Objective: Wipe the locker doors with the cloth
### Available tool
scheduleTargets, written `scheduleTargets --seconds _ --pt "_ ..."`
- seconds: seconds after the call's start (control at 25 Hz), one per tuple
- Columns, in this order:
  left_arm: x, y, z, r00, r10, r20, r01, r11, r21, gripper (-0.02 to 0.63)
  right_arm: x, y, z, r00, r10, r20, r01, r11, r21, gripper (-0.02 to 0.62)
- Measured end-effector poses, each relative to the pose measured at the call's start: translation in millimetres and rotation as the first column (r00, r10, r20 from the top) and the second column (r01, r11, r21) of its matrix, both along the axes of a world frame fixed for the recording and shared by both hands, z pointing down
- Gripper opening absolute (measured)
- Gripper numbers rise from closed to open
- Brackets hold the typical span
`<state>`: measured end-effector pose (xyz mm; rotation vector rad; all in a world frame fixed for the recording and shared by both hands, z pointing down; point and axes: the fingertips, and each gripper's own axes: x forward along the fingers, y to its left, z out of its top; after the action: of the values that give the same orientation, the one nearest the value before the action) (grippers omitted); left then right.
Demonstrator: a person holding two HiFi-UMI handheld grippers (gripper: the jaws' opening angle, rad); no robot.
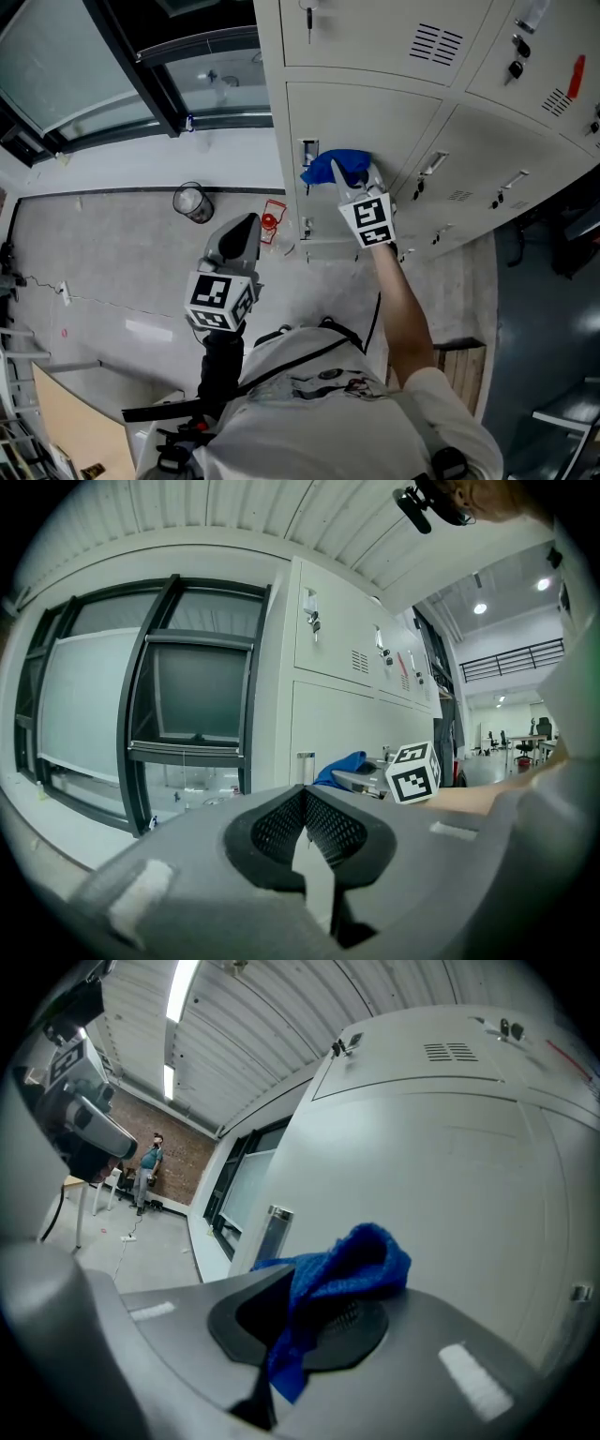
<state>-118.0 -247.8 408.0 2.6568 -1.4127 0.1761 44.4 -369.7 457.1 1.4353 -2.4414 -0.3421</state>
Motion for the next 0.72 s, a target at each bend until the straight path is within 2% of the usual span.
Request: scheduleTargets --seconds 0.4,0.72 --pt "31 -1 7 0.999 0.038 -0.008 -0.038 0.999 -0.018 -0.005 96 12 0 0.991 0.135 -0.021 -0.136 0.991 -0.008 0.029" --pt "60 6 9 0.998 0.064 -0.009 -0.064 0.998 -0.027 -0.005 117 14 3 0.990 0.139 -0.010 -0.139 0.990 -0.019 0.029"
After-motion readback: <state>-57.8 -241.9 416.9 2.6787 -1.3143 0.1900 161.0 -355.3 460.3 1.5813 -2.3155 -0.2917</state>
